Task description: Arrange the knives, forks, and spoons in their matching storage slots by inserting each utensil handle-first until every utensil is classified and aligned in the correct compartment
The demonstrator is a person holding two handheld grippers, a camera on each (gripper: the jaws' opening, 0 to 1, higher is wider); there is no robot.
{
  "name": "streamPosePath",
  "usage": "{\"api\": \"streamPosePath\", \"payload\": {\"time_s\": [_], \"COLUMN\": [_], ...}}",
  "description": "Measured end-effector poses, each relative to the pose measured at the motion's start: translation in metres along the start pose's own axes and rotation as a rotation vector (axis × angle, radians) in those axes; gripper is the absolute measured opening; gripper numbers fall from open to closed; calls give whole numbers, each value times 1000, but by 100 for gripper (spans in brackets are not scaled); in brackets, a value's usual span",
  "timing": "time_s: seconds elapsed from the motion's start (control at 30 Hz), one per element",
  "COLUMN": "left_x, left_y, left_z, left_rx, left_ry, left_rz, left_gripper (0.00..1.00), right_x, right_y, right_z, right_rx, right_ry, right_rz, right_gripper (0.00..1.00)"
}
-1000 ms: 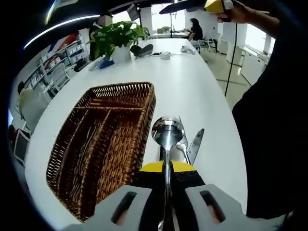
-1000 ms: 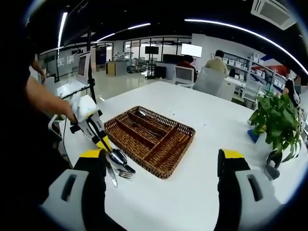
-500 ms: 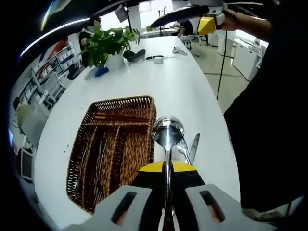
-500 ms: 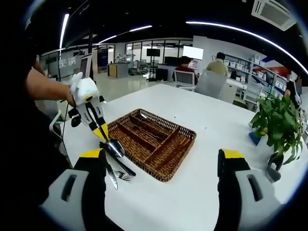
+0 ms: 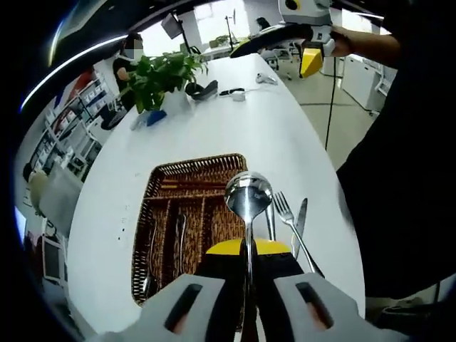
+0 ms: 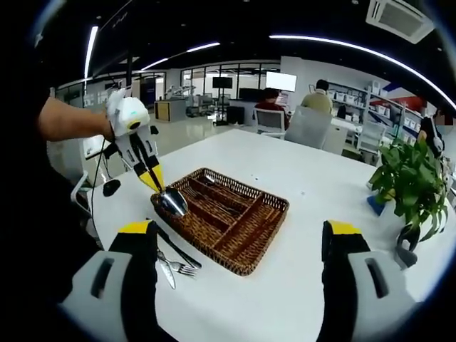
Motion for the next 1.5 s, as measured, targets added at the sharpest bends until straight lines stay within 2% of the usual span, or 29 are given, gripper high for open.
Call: {"api": "streamPosePath", "payload": {"time_s": [0.23, 0.5, 0.7, 0.83, 1.03, 1.23, 1.3, 1.37, 1.5], "left_x": [10, 5, 1, 0, 0, -5, -6, -8, -15], "left_y": [-2, 4, 3, 5, 4, 2, 1, 0, 2], "left_z": [-16, -28, -38, -51, -76, -103, -108, -114, -125], "left_rx": [-17, -35, -64, -93, -115, -123, -126, -110, -112], "left_ry": [-21, -17, -16, -15, -24, -23, -28, -7, -14], "left_rz": [13, -3, -4, -23, -20, -3, 1, 30, 35], "left_gripper": [1, 1, 1, 1, 1, 0, 0, 0, 0], "right_x": [0, 3, 7, 8, 9, 12, 13, 15, 19], "right_y": [-4, 1, 4, 4, 6, 4, 5, 6, 6], "right_z": [-3, -5, -2, -4, -5, -4, -5, -4, -2], "right_rx": [8, -3, -5, -4, 0, -7, -9, -9, -10], "right_ry": [9, 23, 46, 48, 50, 72, 72, 75, 87], "right_rz": [3, -7, -21, -31, -53, -57, -66, -73, -78], "right_gripper": [100, 100, 100, 100, 100, 100, 100, 100, 100]}}
Point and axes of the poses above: the point that each gripper's makers call its tool centre point, and the gripper's own axes: x roughly backward along the fingers, z roughly to its right, y roughly out of its underside, the point moved 6 cm from there along x, roughly backward along the fingers, and after that the axes turned 1 degree about y, right-handed, at the moved point
